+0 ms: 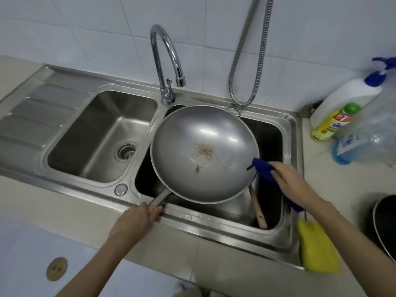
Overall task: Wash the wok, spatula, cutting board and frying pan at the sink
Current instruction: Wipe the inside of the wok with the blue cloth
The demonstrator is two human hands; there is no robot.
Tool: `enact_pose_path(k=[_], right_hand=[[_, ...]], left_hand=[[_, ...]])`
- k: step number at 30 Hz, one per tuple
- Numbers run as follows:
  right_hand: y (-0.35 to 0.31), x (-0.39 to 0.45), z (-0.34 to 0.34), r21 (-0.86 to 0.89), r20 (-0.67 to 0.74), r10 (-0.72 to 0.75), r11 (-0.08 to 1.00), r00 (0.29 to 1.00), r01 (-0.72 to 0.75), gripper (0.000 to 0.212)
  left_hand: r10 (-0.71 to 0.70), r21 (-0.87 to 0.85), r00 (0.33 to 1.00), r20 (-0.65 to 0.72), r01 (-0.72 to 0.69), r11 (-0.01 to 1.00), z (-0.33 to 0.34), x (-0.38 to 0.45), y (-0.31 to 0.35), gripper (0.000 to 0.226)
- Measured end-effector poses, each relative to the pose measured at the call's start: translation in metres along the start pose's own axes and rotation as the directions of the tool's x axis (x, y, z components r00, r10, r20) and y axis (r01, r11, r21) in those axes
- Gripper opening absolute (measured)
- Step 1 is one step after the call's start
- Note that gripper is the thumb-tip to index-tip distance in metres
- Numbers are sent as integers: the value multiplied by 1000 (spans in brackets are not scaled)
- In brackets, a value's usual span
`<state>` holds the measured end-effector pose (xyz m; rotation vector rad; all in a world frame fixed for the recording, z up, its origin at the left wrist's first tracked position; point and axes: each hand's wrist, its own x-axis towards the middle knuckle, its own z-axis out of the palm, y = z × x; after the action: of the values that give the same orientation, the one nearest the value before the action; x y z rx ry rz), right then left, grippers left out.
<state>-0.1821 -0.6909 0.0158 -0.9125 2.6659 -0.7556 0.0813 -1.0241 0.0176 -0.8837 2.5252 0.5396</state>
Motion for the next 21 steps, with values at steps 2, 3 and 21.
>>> enact_pose_path(k=[2, 3, 21], right_hand=[[17, -13, -22, -9, -238, 118, 992, 964, -123, 25], [23, -19, -31, -17, -327, 176, 981, 929, -192, 23], [-70, -51, 25, 33, -371, 435, 889, 821, -456, 59]], left_hand=[[85, 140, 996, 42, -90, 986, 0, 2, -3, 49], [111, 176, 992, 59, -120, 977, -1, 0, -1, 46], [96, -80, 995, 14, -94, 992, -11, -30, 7, 41]])
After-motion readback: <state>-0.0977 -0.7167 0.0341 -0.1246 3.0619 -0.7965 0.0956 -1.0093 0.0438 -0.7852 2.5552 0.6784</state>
